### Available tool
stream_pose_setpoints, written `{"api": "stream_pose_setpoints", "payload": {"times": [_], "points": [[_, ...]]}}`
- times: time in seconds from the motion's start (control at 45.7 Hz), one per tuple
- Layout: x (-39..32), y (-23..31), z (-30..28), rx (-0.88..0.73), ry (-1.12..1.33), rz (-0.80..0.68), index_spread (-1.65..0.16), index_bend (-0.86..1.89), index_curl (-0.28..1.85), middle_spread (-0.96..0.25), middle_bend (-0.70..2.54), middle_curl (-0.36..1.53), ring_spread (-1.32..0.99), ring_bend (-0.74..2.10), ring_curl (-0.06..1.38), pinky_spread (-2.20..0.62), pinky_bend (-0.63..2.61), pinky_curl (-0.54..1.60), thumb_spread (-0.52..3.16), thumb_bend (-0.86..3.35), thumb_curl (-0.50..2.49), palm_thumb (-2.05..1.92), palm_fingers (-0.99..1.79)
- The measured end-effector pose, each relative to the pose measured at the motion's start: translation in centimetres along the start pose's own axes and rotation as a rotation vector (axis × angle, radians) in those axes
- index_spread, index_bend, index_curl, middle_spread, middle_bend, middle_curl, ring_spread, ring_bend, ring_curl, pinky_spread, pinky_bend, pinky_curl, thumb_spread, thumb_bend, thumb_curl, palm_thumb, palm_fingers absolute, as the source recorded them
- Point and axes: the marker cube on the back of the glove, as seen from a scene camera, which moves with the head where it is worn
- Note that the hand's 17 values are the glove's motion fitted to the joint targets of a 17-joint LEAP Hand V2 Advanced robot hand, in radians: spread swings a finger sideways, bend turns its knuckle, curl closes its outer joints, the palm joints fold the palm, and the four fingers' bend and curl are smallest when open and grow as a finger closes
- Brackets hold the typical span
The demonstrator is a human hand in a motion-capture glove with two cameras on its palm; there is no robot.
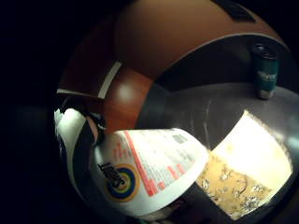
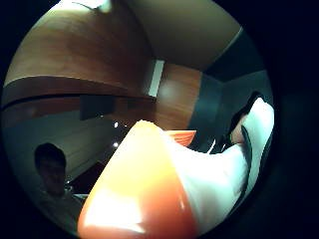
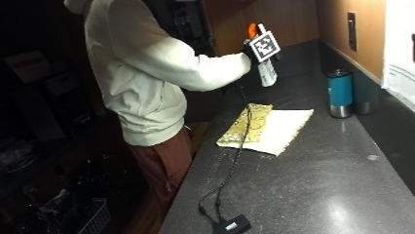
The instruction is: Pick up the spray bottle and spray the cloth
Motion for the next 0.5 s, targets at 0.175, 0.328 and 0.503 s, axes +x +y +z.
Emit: {"api": "stream_pose_setpoints", "payload": {"times": [0.175, 0.328, 0.503], "points": [[4.1, 0.0, 4.1, -0.096, 0.012, 0.042, -0.16, 0.47, 0.52, -0.11, 0.61, 0.5, -0.18, 0.62, 0.44, -0.18, 0.27, 0.37, 0.16, -0.04, 0.77, 0.92, 1.39], [7.4, -0.8, 7.0, -0.074, 0.025, 0.087, -0.16, 0.47, 0.52, -0.11, 0.61, 0.49, -0.18, 0.62, 0.44, -0.18, 0.27, 0.37, 0.16, -0.04, 0.77, 0.92, 1.39], [10.1, -0.9, 9.2, -0.081, 0.057, 0.112, -0.16, 0.47, 0.53, -0.11, 0.61, 0.5, -0.18, 0.62, 0.44, -0.18, 0.28, 0.37, 0.18, -0.03, 0.78, 0.93, 1.38]]}}
